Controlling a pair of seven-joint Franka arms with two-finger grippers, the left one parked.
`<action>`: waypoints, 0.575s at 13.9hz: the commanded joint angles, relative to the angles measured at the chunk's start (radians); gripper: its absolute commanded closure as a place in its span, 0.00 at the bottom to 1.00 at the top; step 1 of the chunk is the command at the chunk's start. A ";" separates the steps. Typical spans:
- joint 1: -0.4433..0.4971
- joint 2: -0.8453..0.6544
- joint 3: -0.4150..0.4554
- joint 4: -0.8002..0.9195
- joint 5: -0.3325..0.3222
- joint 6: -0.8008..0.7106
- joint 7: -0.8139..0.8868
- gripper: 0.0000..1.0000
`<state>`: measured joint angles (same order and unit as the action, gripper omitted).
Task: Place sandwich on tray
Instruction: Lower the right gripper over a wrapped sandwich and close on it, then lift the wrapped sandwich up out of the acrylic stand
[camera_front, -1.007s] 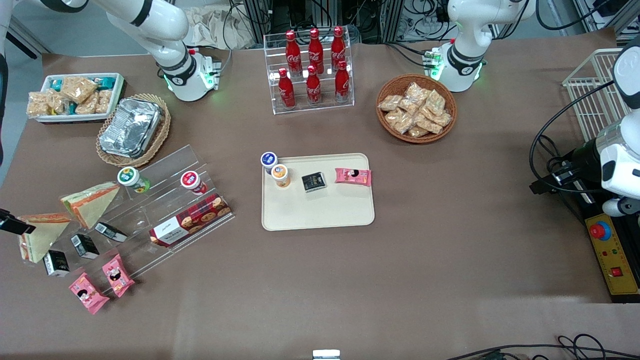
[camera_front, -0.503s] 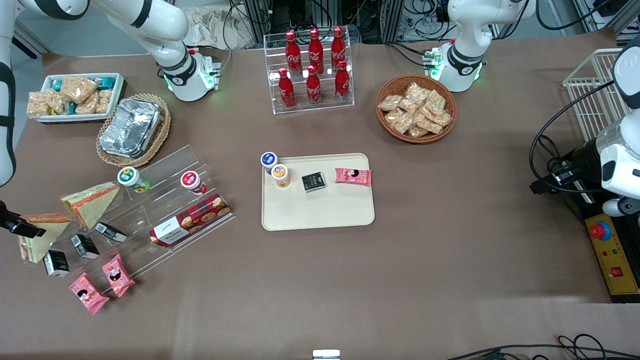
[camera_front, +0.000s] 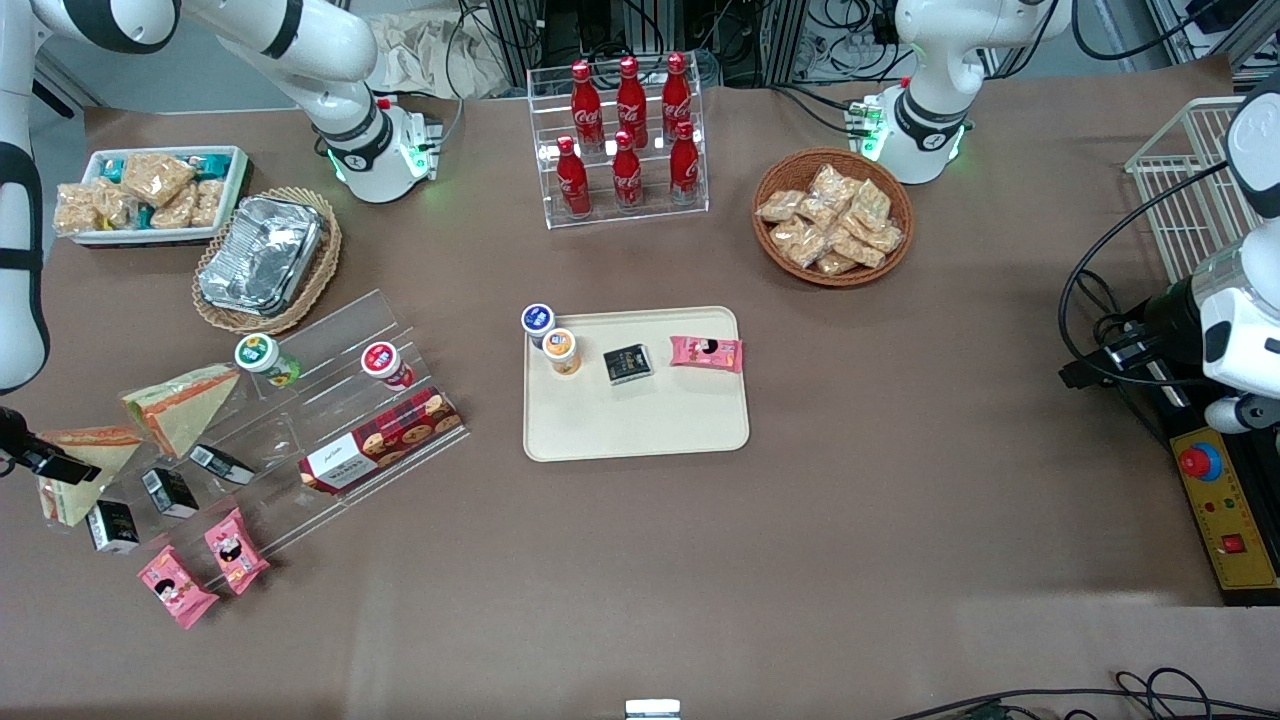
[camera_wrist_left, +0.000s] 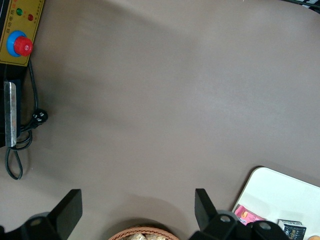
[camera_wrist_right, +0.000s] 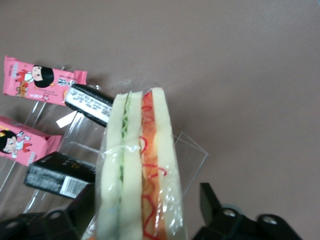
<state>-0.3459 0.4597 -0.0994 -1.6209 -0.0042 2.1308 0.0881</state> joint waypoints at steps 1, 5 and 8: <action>-0.012 0.005 0.004 0.001 0.016 0.018 -0.031 0.62; -0.015 0.005 0.006 0.002 0.018 0.014 -0.097 1.00; -0.013 -0.015 0.006 0.021 0.021 -0.044 -0.142 1.00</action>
<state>-0.3491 0.4614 -0.0987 -1.6163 -0.0038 2.1297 -0.0013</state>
